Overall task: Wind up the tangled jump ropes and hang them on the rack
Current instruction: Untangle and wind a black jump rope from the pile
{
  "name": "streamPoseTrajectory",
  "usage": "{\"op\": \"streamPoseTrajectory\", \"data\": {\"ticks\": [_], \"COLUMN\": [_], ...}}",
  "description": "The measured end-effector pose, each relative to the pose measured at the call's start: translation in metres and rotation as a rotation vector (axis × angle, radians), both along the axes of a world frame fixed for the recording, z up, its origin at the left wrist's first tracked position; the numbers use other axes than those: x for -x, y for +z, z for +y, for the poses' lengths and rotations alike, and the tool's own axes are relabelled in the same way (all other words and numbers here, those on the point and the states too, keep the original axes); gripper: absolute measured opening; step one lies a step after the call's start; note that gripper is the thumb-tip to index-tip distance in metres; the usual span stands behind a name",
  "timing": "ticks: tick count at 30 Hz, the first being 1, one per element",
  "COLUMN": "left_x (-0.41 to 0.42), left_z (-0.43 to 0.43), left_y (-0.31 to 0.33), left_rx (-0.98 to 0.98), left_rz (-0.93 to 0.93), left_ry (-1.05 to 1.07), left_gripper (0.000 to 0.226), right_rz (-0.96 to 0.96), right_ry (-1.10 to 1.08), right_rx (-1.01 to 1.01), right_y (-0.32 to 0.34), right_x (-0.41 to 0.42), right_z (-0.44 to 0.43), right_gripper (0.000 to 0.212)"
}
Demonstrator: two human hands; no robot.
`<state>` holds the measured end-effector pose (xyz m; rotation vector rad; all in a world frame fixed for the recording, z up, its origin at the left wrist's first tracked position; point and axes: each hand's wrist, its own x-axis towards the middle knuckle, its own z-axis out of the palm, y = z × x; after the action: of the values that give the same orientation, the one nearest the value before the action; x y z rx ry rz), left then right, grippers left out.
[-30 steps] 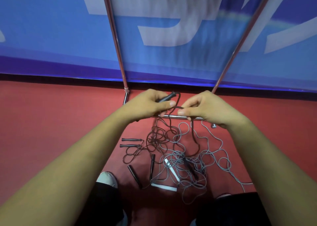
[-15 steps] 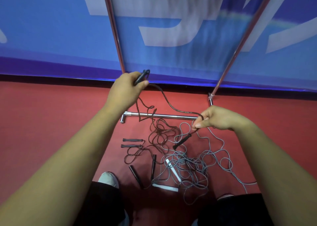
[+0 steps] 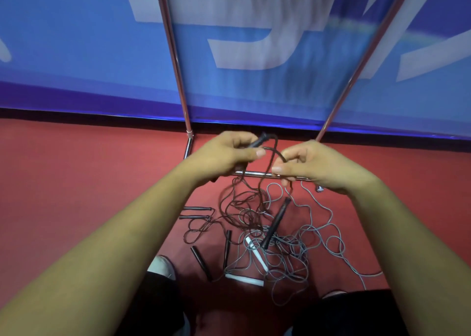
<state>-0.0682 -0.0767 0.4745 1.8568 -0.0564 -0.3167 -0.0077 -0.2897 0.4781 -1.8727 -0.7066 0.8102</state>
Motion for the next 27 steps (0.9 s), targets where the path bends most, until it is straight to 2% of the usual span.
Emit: {"op": "streamPoseTrajectory", "data": {"ticks": [2, 5, 8, 10, 13, 14, 15, 18, 23, 25, 27], "left_x": [-0.002, -0.007, -0.012, -0.015, -0.019, -0.02, -0.019, -0.011, 0.002, 0.003, 0.002], "left_z": [0.002, 0.01, 0.018, 0.02, 0.029, 0.03, 0.03, 0.009, -0.019, -0.022, -0.022], "left_y": [0.003, 0.007, 0.006, -0.002, -0.019, -0.022, -0.023, -0.016, -0.016, -0.016, -0.016], "left_rx": [0.162, 0.459, 0.502, 0.381, -0.104, -0.168, -0.138, 0.163, 0.4, 0.403, 0.324], "left_rz": [-0.015, -0.054, -0.047, -0.026, -0.029, -0.031, -0.02, 0.103, 0.305, 0.314, 0.251], "left_ry": [0.105, 0.238, 0.336, 0.468, 0.65, 0.674, 0.661, 0.434, 0.097, 0.059, 0.045], "left_gripper": [0.023, 0.021, 0.023, 0.018, 0.012, 0.012, 0.012, 0.015, 0.027, 0.027, 0.022], "right_rz": [-0.018, -0.107, -0.087, -0.069, 0.024, 0.053, 0.07, 0.15, 0.202, 0.123, -0.016], "right_ry": [-0.023, 0.025, -0.032, -0.12, -0.256, -0.295, -0.323, -0.386, -0.537, -0.556, -0.545], "right_rx": [0.077, 0.335, 0.385, 0.326, 0.109, 0.045, -0.004, -0.124, -0.264, -0.244, -0.177], "right_y": [-0.012, -0.034, -0.043, -0.039, -0.027, -0.023, -0.019, -0.009, -0.012, -0.013, -0.016], "right_x": [-0.008, -0.017, -0.022, -0.022, -0.019, -0.017, -0.014, -0.003, 0.003, 0.002, 0.0], "right_z": [-0.009, -0.024, -0.032, -0.029, -0.021, -0.018, -0.014, 0.001, 0.016, 0.017, 0.014], "right_gripper": [0.007, 0.002, 0.015, 0.013, 0.01, 0.01, 0.01, 0.013, 0.015, 0.016, 0.016]}}
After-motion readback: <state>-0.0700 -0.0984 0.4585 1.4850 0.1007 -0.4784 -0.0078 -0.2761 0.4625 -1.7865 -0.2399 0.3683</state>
